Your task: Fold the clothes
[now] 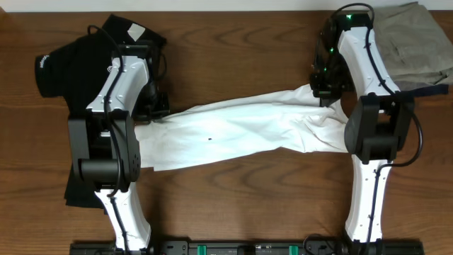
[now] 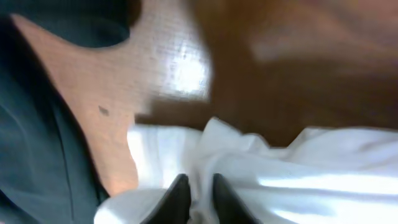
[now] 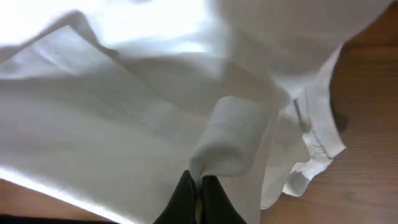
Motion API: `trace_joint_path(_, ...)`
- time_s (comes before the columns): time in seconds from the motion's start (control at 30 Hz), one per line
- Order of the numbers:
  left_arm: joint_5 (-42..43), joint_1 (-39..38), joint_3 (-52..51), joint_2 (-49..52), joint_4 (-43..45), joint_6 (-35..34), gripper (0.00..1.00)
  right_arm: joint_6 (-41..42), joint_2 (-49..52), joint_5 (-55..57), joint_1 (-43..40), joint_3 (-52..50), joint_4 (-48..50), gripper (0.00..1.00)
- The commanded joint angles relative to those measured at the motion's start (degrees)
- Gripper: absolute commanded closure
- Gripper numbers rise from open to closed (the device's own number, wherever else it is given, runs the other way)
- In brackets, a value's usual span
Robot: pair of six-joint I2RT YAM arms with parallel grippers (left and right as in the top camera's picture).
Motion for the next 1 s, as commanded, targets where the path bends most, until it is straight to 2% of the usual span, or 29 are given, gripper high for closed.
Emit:
trace_joint_path(0.0,-0.26,0.28,-0.46,-0.98,-2.16,-0.52,0.59,1.14,-2.34,1.60,-1.31,0.20,0.85,0.94)
trace_joint_path(0.03,-0.22,0.28,-0.46,-1.01,-2.95,-0.55,0.48,0.48,-2.64,1.51,-1.64,0.39,0.94,0.87)
trace_joint_path(0.07,-0.22,0.28,-0.46,-1.01,-3.91,-0.52,0.44,0.04,-2.91,1.57,-1.86,0.61,0.94,0.83)
trace_joint_path(0.1,-0.22,0.28,-0.46,-1.03,-4.83,-0.52,0.39,-0.39,-3.23,1.53,-2.16,0.90,1.05,0.75)
trace_joint_path(0.23,-0.22,0.28,-0.46,-2.40,-8.11,-0.48,0.34,-1.99,-4.79,0.31,-3.34,2.56,1.31,0.48)
trace_joint_path(0.3,-0.22,0.28,-0.46,-4.22,-8.52,-0.48,0.33,-4.92,-6.08,-2.38,-3.89,3.54,1.70,0.32)
trace_joint_path(0.43,-0.22,0.37,-0.46,-8.11,-7.48,-0.28,0.28,-13.11,-8.87,-9.92,-4.61,4.85,1.70,0.12)
trace_joint_path(0.57,0.13,0.52,-0.46,-9.84,-6.56,-0.02,0.24,-16.41,-12.33,-12.81,-5.29,4.87,1.75,0.04)
trace_joint_path(0.73,6.23,2.36,-2.05,-9.86,-4.07,1.51,0.24,-16.35,-15.10,-12.61,-6.23,4.87,1.01,0.04)
trace_joint_path(0.97,14.62,7.58,-9.22,-9.84,3.89,6.58,0.23,-16.37,-15.47,-12.59,-6.32,4.87,0.87,0.05)
